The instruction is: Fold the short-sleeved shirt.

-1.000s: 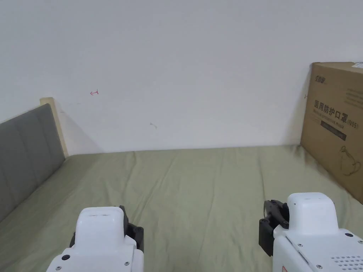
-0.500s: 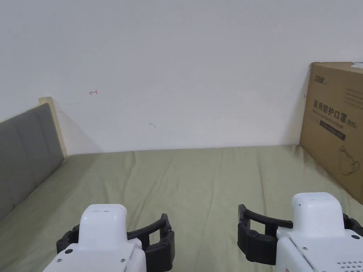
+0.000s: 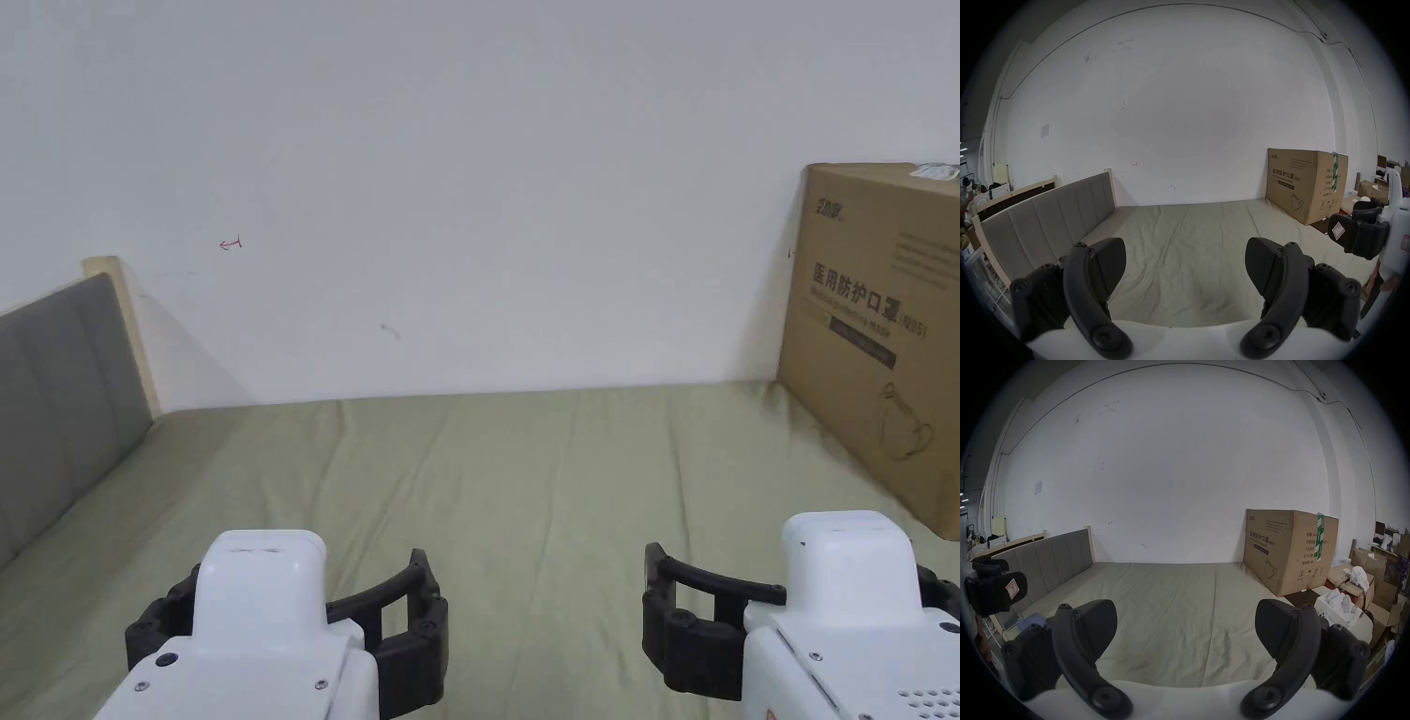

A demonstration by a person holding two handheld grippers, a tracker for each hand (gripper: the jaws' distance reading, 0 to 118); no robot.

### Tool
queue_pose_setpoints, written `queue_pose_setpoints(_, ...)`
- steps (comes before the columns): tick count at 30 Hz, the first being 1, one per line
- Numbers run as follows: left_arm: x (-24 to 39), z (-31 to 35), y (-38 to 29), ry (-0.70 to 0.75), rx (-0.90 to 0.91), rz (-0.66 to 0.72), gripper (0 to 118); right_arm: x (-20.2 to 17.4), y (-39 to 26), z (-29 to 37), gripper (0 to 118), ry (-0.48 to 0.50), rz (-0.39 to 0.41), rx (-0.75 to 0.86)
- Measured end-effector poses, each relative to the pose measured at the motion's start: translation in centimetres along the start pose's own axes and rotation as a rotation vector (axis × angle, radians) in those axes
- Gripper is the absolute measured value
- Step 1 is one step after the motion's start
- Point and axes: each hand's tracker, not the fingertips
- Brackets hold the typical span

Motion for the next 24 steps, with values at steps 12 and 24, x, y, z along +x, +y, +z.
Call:
queue_pose_setpoints(12,-0.2,-0.4,0.3,0.036,-0.049,-0.006,104,0.8,-0.1,-0.1,114,-0.005,0.007,-0.019)
queue_pose_setpoints(24,0.6,-0.6,-0.2,0.039,-0.027,-0.034,104,1.1,-0.3,-0.2,114,-0.011,0.005,-0.022)
